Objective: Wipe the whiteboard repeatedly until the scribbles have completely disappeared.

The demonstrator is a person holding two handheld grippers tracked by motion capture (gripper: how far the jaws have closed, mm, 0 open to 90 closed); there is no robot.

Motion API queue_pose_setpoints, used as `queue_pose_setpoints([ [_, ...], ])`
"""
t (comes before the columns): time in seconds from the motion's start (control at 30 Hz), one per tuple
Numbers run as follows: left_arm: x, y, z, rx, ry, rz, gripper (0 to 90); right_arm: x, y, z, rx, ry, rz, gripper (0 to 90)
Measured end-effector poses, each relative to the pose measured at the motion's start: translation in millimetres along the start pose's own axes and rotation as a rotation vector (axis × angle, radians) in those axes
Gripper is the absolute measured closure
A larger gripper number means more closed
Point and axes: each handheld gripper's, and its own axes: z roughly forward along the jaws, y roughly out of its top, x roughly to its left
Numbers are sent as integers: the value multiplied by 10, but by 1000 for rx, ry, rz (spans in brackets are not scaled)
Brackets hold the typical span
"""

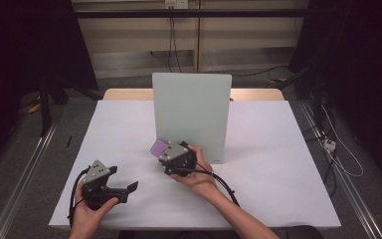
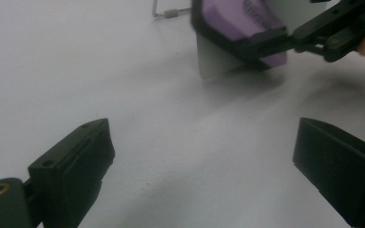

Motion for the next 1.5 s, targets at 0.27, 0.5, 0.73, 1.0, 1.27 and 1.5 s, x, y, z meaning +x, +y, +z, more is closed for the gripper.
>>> queue_pose_setpoints([
  [0.27,8,2,-10,-5,-7,2,60,132,177,207,-4,35,-30,414],
  [0.5,10,0,-12,-6,-6,1,60,117,137,198,18,66,-18,414],
  [0.73,12,-2,-20,-5,3,-3,60,-89,40,-78,4,-16,-5,414],
  [1.0,14,-10,-7,4,2,-1,60,-464,-167,-545,-20,-117,56,414],
  [1.27,38,-24,4,14,-3,-13,60,-755,-327,-892,-47,-160,135,414],
  [1.5,36,-23,6,18,0,-10,60,-769,-476,-1013,-68,-115,187,414],
])
